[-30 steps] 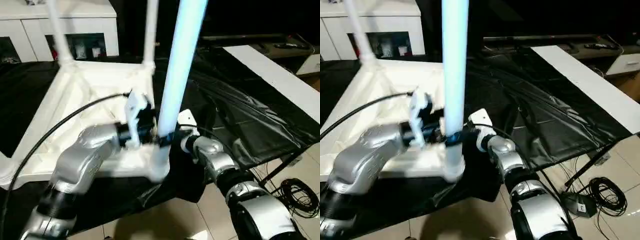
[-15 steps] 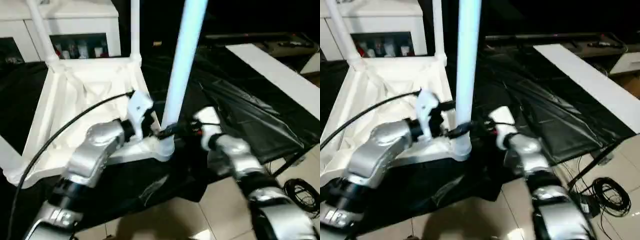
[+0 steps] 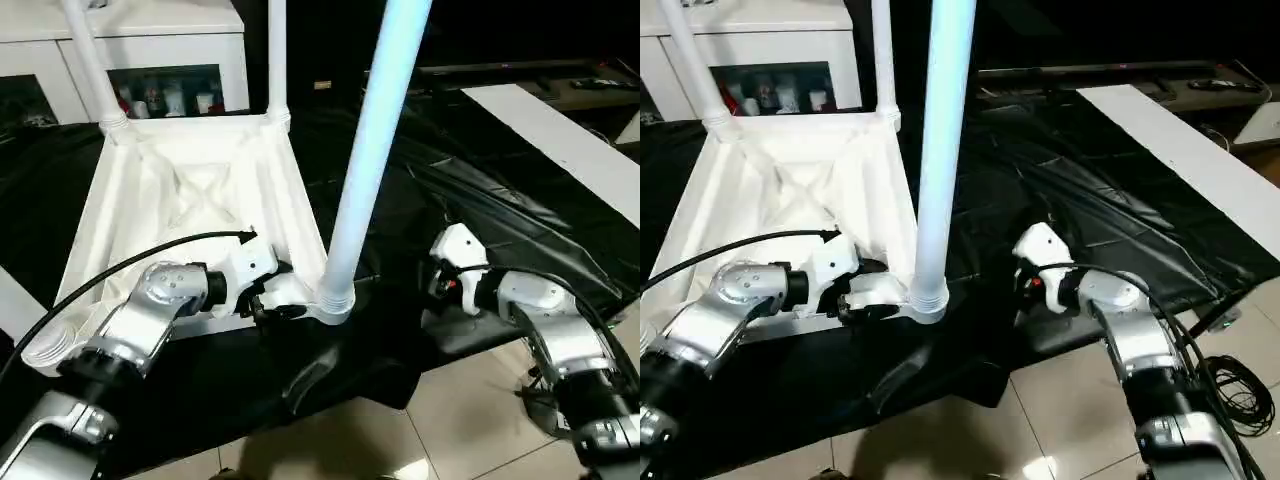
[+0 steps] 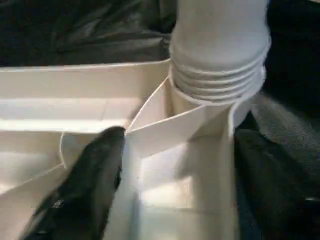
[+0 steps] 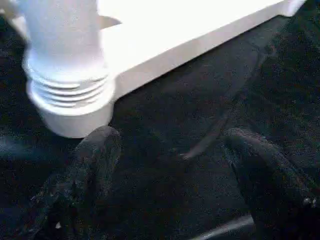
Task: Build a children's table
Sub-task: Rotate table base
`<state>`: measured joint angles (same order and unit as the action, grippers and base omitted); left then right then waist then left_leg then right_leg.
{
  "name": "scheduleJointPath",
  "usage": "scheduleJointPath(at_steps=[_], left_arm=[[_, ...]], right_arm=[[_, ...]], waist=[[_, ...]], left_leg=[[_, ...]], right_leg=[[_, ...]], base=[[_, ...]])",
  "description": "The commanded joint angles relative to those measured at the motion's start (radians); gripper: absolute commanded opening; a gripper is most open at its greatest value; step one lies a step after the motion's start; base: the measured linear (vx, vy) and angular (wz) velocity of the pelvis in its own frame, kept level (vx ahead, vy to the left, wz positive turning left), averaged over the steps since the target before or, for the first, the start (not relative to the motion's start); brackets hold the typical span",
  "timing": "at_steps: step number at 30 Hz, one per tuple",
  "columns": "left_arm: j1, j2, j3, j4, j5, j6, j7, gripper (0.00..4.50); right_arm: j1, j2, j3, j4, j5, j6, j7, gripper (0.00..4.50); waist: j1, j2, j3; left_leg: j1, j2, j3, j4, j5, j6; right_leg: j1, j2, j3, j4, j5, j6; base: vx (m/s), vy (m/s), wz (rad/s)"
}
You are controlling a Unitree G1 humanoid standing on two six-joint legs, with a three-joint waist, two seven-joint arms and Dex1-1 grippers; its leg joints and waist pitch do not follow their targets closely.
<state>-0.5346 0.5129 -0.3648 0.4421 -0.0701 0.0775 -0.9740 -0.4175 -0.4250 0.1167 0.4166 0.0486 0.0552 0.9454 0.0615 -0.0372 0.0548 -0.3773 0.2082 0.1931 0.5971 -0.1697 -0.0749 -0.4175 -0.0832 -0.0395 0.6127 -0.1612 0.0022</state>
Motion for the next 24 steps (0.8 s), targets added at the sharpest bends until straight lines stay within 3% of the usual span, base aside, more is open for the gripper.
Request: scheduleJointPath(at_steps=[1, 3, 4, 5, 8, 12, 13, 15, 16, 24], left_arm=[[-0.016, 0.006, -0.021, 0.024, 0.017, -0.006, -0.020, 3.44], [-0.023, 0.005, -0.018, 0.040, 0.020, -0.013, -0.041, 3.33], [-0.022, 0.012, -0.014, 0.034, 0.014, -0.002, -0.064, 3.31], [-0.022, 0.015, -0.005, 0.034, 0.010, 0.003, -0.083, 3.08], [-0.008, 0.036, 0.024, -0.005, -0.025, 0.065, -0.109, 2.88], [0.007, 0.051, 0.029, -0.034, -0.043, 0.106, -0.123, 2.50], [0.019, 0.060, 0.023, -0.041, -0.039, 0.109, -0.132, 2.46], [0.023, 0.061, 0.021, -0.035, -0.031, 0.101, -0.133, 2.46], [0.024, 0.057, 0.020, -0.024, -0.023, 0.091, -0.127, 2.41], [0.018, 0.062, 0.018, -0.028, -0.006, 0.116, -0.146, 1.67]], right_arm=[[0.013, -0.017, 0.005, -0.048, 0.016, 0.027, 0.001, 3.69], [0.026, -0.022, 0.008, -0.081, 0.021, 0.050, -0.002, 3.69], [0.035, -0.025, 0.006, -0.101, 0.025, 0.071, -0.006, 3.69], [0.045, -0.028, 0.004, -0.126, 0.027, 0.092, -0.006, 3.69], [0.073, -0.036, -0.002, -0.183, 0.028, 0.139, -0.006, 3.69], [0.082, -0.039, 0.001, -0.199, 0.027, 0.152, -0.006, 3.69], [0.083, -0.038, 0.003, -0.202, 0.027, 0.155, -0.006, 3.69], [0.084, -0.037, 0.007, -0.208, 0.027, 0.163, -0.010, 3.69], [0.081, -0.035, 0.010, -0.208, 0.026, 0.164, -0.012, 3.69], [0.089, -0.042, 0.019, -0.238, 0.026, 0.193, -0.019, 3.69]], waist=[[0.004, 0.016, -0.067], [0.004, 0.016, -0.065], [0.004, 0.022, -0.066], [0.002, 0.018, -0.066], [0.003, 0.020, -0.065], [0.000, 0.021, -0.064], [0.003, 0.016, -0.064], [0.001, 0.018, -0.064], [0.001, 0.011, -0.064], [0.004, 0.015, -0.063]], left_leg=[[0.022, 0.016, -0.011, -0.077, -0.338, -0.010], [0.019, 0.015, -0.013, -0.079, -0.335, -0.010], [0.021, 0.016, -0.013, -0.078, -0.339, -0.014], [0.021, 0.015, -0.012, -0.078, -0.344, -0.014], [0.020, 0.016, -0.013, -0.080, -0.343, -0.015], [0.022, 0.016, -0.013, -0.079, -0.355, -0.018], [0.021, 0.019, -0.014, -0.080, -0.346, -0.015], [0.022, 0.018, -0.013, -0.080, -0.344, -0.015], [0.021, 0.018, -0.012, -0.080, -0.341, -0.015], [0.021, 0.018, -0.013, -0.081, -0.337, -0.019]], right_leg=[[0.044, -0.038, 0.028, -0.076, -0.295, -0.185], [0.045, -0.040, 0.028, -0.080, -0.313, -0.180], [0.044, -0.039, 0.028, -0.078, -0.313, -0.179], [0.044, -0.039, 0.028, -0.079, -0.317, -0.178], [0.045, -0.039, 0.028, -0.077, -0.317, -0.178], [0.041, -0.039, 0.028, -0.079, -0.329, -0.183], [0.041, -0.041, 0.029, -0.077, -0.330, -0.184], [0.040, -0.039, 0.029, -0.079, -0.331, -0.180], [0.040, -0.039, 0.029, -0.079, -0.325, -0.180], [0.040, -0.041, 0.030, -0.078, -0.332, -0.170]], base=[[0.000, 0.000, 0.00], [0.000, 0.000, 0.00], [0.000, 0.000, 0.00], [0.000, 0.000, 0.00], [0.000, 0.000, 0.00], [0.000, 0.000, 0.00], [0.000, 0.000, 0.00], [0.000, 0.000, 0.00], [0.000, 0.000, 0.00], [0.000, 0.000, 0.00]])
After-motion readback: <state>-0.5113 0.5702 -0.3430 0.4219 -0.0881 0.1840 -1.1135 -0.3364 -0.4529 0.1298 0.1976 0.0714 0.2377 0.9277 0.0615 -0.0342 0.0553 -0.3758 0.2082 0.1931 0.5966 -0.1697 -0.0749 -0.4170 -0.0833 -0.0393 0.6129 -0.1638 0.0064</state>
